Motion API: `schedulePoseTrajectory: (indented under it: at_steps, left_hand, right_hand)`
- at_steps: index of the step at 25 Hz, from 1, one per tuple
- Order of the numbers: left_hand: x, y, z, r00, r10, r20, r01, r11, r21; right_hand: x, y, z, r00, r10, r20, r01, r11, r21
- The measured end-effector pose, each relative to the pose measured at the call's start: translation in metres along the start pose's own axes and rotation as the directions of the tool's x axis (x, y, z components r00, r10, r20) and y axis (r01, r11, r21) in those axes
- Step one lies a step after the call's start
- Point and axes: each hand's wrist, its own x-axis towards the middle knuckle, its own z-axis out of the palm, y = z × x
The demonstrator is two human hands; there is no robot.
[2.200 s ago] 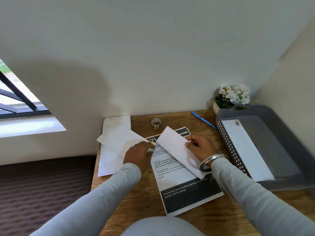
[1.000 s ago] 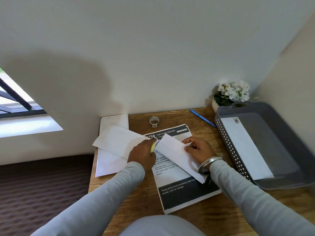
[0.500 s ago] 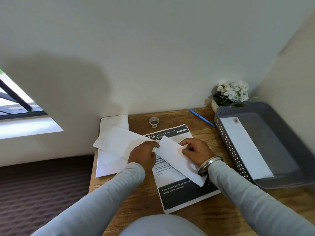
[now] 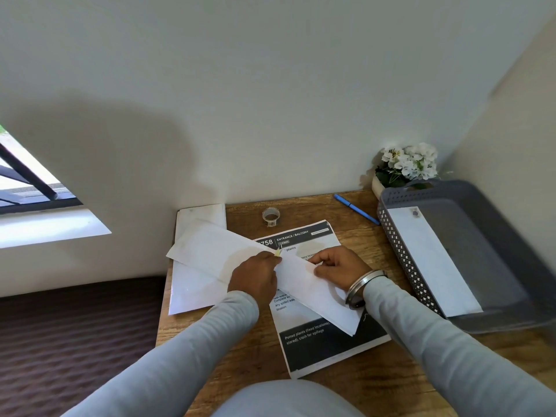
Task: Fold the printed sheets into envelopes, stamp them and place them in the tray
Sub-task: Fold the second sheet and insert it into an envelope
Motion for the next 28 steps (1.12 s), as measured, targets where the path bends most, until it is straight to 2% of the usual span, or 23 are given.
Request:
schedulePoseTrajectory:
  at_steps: [11, 24, 28]
  left_hand:
    - [-0.001, 0.000, 0.002, 0.997, 0.047, 0.060, -0.053, 0.994, 0.097]
    - [-0.008, 0.006, 0.002, 0.992, 0.091, 0.084, -0.101, 0.989, 0.113]
    - [-0.010, 0.006, -0.005, 0.993, 0.046, 0.112, -0.064, 0.984, 0.166]
  right_hand:
    - [0.010, -0.001, -0.003, 0.990, 0.104, 0.091, -0.098, 0.993, -0.065]
    - [0.021, -0.013, 0.018, 0.988, 0.096, -0.120, -0.093, 0.995, 0.033]
    - [0.018, -0.014, 0.011, 0.996, 0.094, -0.010, -0.094, 0.996, -0.003]
